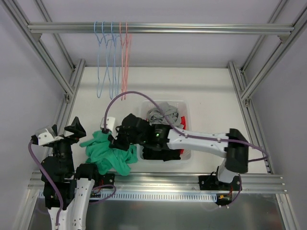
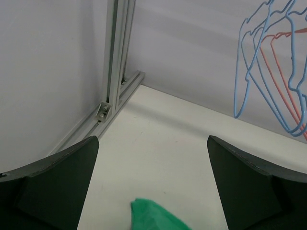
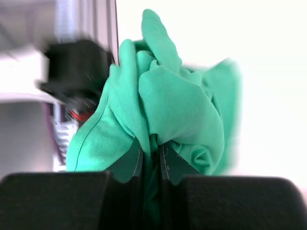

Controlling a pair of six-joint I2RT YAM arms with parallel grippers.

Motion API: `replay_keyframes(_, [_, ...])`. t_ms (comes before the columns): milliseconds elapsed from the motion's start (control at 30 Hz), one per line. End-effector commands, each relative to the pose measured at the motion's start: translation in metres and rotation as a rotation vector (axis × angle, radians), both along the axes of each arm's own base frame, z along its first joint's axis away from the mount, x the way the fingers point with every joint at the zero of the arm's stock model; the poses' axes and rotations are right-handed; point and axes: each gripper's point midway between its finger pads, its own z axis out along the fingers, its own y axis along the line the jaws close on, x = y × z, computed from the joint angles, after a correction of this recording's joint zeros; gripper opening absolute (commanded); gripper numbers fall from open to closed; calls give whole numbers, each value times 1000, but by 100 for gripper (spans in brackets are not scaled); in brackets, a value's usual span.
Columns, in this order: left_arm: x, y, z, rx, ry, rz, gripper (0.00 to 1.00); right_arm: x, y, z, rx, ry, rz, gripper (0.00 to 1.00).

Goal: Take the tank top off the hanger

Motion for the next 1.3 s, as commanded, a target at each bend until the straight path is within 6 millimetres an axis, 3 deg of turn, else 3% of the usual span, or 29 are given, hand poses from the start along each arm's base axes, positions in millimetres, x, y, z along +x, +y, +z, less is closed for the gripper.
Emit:
replay_keyframes(0, [-28,4,20,-5,-156,18,99,-2,-19,138,300,-50,-10,0])
replay_keyframes(67, [-30,9,19,-14,-158,41,99,-6,-32,165,351,-58,-5,0])
replay_keyframes(100, [-31,9,20,-21,-163,46,99,-11,-46,192,406,-66,-4,0])
replay_keyframes(167, [-30,12,18,-30,-161,59,99,-13,-61,218,446,-79,-11,0])
replay_keyframes(233, [-29,12,18,-35,-160,60,98,-17,-84,261,521,-101,-18,0])
replay_keyframes(433, [-28,12,17,-38,-155,62,99,-21,-146,321,573,-126,-67,0])
replay_keyframes(567, [-28,13,16,-38,-153,69,99,-17,-182,337,591,-42,-87,0])
replay_keyframes(600, [-28,13,16,-38,-153,65,99,-5,-192,341,595,-42,-124,0])
replay_keyframes(700, [-27,12,16,-35,-152,62,99,1,-204,335,577,21,-134,0])
replay_keyframes(800, [-27,12,16,-32,-154,62,99,20,-211,319,547,66,-188,0])
replay_keyframes(900, [-27,12,15,-33,-155,62,99,27,-210,296,505,102,-204,0])
replay_keyframes(933, [-27,12,15,-33,-155,62,99,35,-210,282,478,111,-237,0])
replay_keyframes(1033, [-27,11,15,-32,-155,56,99,53,-214,263,464,115,-303,0])
replay_keyframes(1067, [-26,11,15,-31,-153,54,99,60,-213,240,428,145,-328,0])
replay_keyframes(1133, [-27,11,15,-31,-155,54,99,77,-216,228,447,178,-384,0])
replay_keyframes(1167, [-27,11,15,-31,-155,54,99,84,-214,199,411,222,-407,0])
replay_keyframes(1267, [-26,10,15,-30,-154,52,99,105,-217,164,411,294,-488,0])
